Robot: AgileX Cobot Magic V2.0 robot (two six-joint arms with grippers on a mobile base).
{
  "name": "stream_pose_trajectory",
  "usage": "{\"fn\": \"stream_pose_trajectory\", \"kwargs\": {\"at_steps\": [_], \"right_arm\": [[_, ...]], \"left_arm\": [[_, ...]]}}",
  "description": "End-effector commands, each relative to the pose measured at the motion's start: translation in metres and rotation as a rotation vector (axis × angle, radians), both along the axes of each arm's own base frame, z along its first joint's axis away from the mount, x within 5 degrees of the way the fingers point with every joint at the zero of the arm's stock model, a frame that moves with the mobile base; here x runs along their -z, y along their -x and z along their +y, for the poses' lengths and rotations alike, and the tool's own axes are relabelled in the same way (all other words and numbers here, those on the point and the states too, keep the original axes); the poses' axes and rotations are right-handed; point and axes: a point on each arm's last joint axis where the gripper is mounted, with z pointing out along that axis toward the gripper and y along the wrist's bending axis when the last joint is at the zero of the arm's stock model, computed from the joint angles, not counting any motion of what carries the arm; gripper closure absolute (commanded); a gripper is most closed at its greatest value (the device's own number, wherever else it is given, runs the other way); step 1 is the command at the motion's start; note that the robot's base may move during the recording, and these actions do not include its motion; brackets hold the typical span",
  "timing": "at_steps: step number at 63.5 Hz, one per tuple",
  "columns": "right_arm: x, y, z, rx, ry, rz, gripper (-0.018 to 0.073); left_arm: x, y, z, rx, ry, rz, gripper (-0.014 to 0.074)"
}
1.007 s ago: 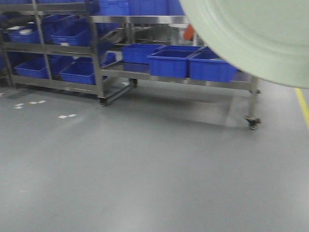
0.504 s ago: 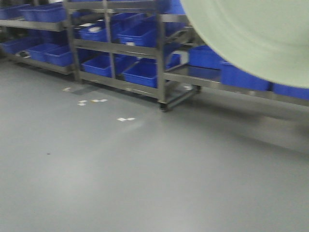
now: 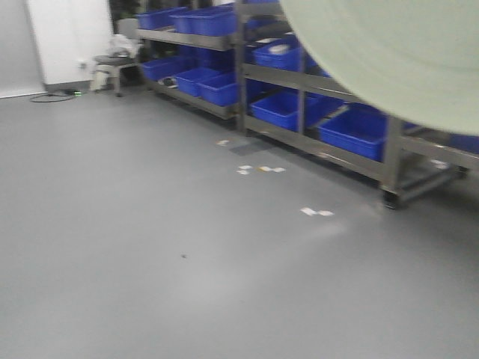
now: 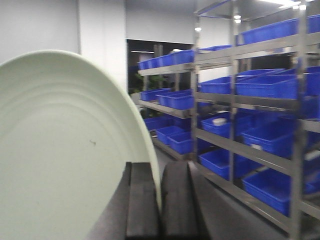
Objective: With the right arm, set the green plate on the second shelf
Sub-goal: 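Drive across the floor carrying the plate in the right gripper, then turn and drive up to the shelf rack of blue bins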
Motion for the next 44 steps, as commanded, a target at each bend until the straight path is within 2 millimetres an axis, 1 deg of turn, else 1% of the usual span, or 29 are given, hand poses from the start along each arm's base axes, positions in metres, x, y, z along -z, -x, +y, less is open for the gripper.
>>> {"fn": "stream_pose_trajectory", "kwargs": {"at_steps": [1, 44], "right_arm": [[-0.0187, 0.0029, -0.0044, 0.042, -0.034, -0.121, 0.0508], [-0.0187, 0.0029, -0.0044, 0.042, -0.034, -0.121, 0.0508]], "left_arm": [[0.0049, 0.0001, 0.0001, 0.002, 0.02, -0.063, 0.0466], [0.0049, 0.0001, 0.0001, 0.002, 0.02, -0.063, 0.0466]]}}
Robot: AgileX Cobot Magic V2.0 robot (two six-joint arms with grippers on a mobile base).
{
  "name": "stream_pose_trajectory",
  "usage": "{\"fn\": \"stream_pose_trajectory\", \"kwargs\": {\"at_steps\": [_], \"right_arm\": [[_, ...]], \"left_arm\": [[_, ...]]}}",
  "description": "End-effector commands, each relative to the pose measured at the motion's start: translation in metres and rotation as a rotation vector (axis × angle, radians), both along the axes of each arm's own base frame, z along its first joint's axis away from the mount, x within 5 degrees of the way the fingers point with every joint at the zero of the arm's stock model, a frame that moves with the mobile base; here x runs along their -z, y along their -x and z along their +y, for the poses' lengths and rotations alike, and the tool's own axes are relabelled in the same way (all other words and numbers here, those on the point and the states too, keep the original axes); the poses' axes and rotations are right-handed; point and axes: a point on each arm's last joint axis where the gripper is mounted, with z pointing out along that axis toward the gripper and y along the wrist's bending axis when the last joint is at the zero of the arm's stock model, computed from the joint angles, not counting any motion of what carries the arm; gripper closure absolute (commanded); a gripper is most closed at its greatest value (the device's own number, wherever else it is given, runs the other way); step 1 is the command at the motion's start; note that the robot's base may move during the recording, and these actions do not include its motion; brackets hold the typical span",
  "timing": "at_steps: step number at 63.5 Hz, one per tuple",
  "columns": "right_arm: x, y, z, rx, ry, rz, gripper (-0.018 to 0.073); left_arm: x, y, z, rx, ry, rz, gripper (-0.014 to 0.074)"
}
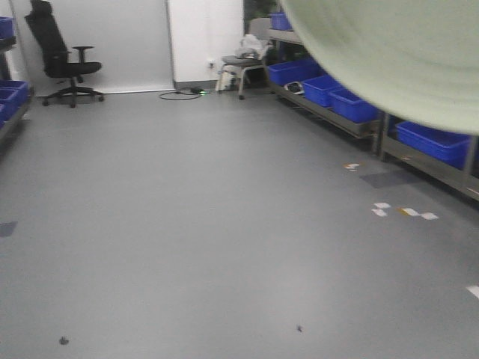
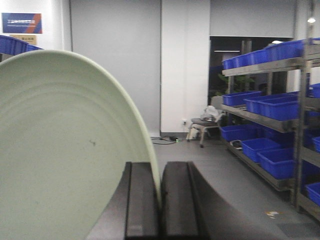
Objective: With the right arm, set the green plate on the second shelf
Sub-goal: 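Turn and drive up to the shelf rack of blue bins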
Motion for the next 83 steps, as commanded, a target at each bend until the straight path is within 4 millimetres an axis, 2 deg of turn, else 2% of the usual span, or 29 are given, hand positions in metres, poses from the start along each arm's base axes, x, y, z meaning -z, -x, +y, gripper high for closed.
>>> {"fn": "stream_pose_trajectory", "kwargs": {"at_steps": [1, 83], "right_arm": [[-0.0187, 0.0029, -0.0044, 0.042, -0.034, -0.121, 0.0508], [-0.0187, 0.0028, -0.0043, 0.041, -0.034, -0.12, 0.0508]], "left_arm": [[0.0049, 0.0001, 0.0001, 0.002, 0.02, -0.063, 0.0466], [0.0049, 0.0001, 0.0001, 0.002, 0.02, -0.063, 0.0466]]}}
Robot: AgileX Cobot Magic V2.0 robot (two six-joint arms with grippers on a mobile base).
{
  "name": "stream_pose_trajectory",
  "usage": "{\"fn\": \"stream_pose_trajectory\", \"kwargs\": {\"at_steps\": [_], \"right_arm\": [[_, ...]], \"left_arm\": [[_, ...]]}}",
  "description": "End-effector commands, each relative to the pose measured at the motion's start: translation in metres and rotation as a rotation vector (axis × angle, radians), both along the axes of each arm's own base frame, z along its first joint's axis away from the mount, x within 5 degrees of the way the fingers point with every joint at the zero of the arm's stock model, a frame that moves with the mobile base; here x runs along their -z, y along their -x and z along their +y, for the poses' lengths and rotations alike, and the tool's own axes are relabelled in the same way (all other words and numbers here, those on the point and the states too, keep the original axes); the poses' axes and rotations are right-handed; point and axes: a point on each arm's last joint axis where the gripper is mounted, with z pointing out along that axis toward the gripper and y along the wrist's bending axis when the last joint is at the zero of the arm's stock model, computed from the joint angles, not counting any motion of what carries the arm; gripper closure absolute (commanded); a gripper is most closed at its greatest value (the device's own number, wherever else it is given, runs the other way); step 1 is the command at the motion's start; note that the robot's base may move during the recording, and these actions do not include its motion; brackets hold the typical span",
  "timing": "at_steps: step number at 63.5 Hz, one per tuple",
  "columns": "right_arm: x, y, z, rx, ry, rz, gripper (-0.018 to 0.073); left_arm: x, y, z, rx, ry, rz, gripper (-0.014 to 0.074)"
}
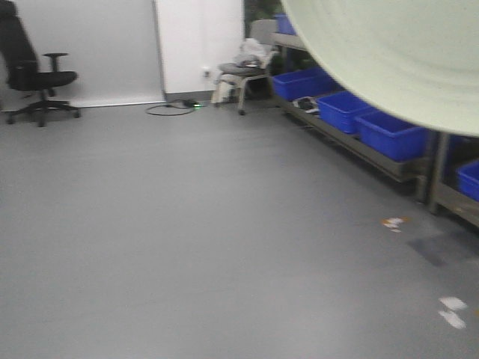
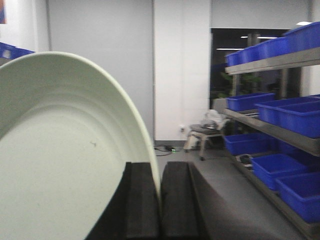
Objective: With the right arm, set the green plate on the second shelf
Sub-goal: 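Turn and drive up to the shelf rack of blue bins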
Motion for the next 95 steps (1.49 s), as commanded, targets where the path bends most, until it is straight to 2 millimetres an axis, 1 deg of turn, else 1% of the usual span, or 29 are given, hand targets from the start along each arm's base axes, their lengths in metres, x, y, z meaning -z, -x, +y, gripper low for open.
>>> {"fn": "stream_pose_trajectory", "kwargs": {"at_steps": [1, 95], "right_arm": [[-0.0187, 0.0028, -0.0043, 0.041, -0.032, -0.121, 0.0508], [-0.0188, 0.0029, -0.0043, 0.041, -0.033, -0.122, 0.0508]], "left_arm": [[0.0049, 0.0001, 0.0001, 0.002, 0.02, -0.063, 0.0466], [0.0049, 0.0001, 0.0001, 0.002, 0.02, -0.063, 0.0466]]}}
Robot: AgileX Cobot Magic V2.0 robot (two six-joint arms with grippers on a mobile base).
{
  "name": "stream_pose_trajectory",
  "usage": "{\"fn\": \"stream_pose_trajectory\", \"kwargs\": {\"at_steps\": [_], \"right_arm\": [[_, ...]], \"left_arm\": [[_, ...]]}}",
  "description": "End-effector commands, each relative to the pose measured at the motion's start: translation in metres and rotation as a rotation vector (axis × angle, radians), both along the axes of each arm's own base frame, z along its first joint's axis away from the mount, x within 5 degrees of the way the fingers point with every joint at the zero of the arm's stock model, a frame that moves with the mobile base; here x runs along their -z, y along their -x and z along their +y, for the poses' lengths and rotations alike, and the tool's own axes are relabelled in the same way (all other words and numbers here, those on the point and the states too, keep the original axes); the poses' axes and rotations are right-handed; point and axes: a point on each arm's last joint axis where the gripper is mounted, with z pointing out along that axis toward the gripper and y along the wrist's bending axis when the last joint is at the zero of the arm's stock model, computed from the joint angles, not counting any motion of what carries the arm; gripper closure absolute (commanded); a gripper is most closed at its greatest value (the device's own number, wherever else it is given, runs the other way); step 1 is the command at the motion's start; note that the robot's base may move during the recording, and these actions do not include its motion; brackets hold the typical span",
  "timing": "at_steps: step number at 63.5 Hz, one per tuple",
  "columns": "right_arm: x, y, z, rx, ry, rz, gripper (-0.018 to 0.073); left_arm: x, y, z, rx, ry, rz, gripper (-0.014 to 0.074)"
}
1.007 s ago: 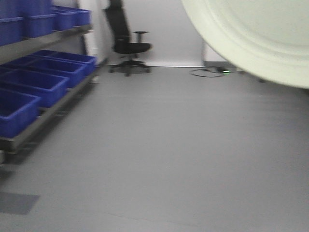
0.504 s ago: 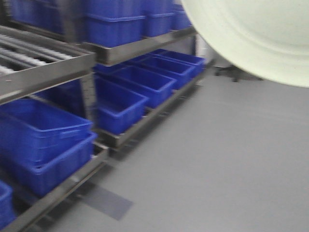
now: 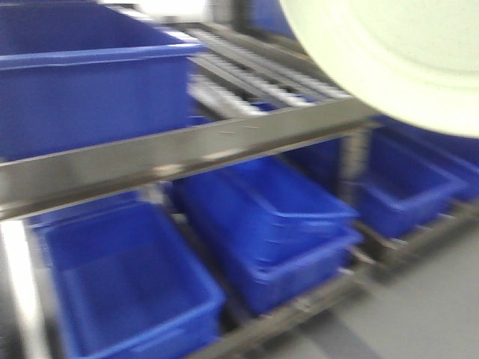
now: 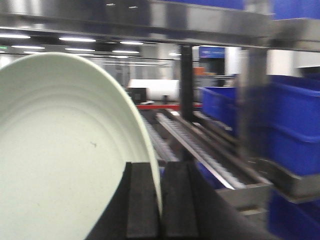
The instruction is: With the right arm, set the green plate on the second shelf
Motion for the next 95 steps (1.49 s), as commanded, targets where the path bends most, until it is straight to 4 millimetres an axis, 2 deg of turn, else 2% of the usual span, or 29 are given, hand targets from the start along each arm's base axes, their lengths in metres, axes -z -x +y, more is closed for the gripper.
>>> {"fn": "stream_pose_trajectory", "kwargs": {"at_steps": [1, 76, 95], "right_arm": [[-0.0188, 0.0029, -0.0043, 0.041, -0.033, -0.122, 0.0508], [-0.0188, 0.0029, -0.0043, 0.041, -0.033, -0.122, 0.0508], [-0.0248, 0.0056, -0.0078, 0.072, -0.058, -0.194, 0.0508]], "left_arm": [[0.0049, 0.0001, 0.0001, 0.002, 0.02, -0.063, 0.0466], [0.0049, 0.0001, 0.0001, 0.002, 0.02, -0.063, 0.0466], [0.0049, 0.0001, 0.0001, 0.002, 0.02, -0.063, 0.0466]]}}
